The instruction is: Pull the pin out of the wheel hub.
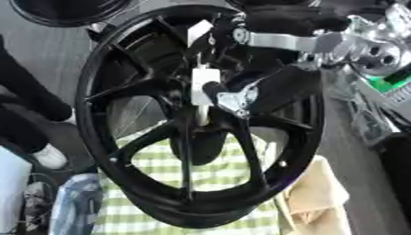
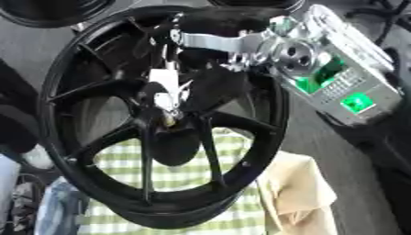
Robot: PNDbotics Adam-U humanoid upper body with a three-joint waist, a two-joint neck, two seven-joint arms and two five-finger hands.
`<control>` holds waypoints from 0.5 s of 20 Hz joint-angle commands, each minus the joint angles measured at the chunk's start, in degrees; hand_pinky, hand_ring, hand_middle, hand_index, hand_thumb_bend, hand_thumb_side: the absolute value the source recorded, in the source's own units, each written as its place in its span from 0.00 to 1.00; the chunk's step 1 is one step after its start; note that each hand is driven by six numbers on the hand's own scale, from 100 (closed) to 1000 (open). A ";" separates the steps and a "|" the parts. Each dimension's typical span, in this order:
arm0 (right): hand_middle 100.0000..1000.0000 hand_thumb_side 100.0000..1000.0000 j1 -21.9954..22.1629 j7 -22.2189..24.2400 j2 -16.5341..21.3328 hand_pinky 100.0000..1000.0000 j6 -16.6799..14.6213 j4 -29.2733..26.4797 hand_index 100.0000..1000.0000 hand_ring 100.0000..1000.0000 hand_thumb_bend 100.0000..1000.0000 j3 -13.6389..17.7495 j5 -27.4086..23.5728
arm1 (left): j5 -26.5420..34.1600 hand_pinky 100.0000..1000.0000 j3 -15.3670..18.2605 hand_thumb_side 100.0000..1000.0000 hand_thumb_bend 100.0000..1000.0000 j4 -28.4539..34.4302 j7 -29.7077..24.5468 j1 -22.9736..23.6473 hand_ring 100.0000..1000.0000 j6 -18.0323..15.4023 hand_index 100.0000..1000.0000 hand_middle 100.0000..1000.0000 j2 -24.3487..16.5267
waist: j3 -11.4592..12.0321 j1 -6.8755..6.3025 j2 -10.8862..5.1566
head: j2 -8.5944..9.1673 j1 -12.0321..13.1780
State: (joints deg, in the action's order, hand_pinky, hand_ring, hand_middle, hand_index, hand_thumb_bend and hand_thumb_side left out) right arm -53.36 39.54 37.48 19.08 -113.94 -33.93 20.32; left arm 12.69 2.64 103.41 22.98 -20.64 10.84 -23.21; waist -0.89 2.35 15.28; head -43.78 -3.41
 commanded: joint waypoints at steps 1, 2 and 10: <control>0.72 0.62 -0.48 -0.19 0.30 0.84 0.53 -0.65 0.90 0.76 0.00 0.97 0.57 | 0.29 0.68 0.17 0.77 0.03 0.84 -0.21 -0.78 0.59 -0.05 0.67 0.57 -1.05 | 0.11 -0.18 -0.81 | -0.34 -0.11; 0.72 0.62 -0.44 -0.25 0.28 0.84 0.58 -0.65 0.90 0.76 0.00 0.98 0.71 | 0.28 0.68 0.14 0.77 0.03 0.83 -0.22 -0.79 0.59 -0.02 0.67 0.57 -1.04 | 0.11 -0.18 -0.79 | -0.34 -0.10; 0.74 0.62 -0.30 -0.18 0.24 0.85 0.52 -0.65 0.90 0.79 0.00 0.91 1.61 | 0.33 0.68 0.09 0.77 0.03 0.87 -0.31 -0.87 0.59 0.01 0.66 0.57 -1.03 | 0.18 -0.22 -0.69 | -0.34 -0.15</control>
State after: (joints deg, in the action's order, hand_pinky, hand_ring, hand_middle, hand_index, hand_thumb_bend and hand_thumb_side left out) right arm -52.91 39.36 37.06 19.61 -113.94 -33.92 21.51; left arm 12.70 2.62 103.41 22.85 -20.69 10.97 -23.20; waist -0.74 2.33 15.37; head -43.78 -3.42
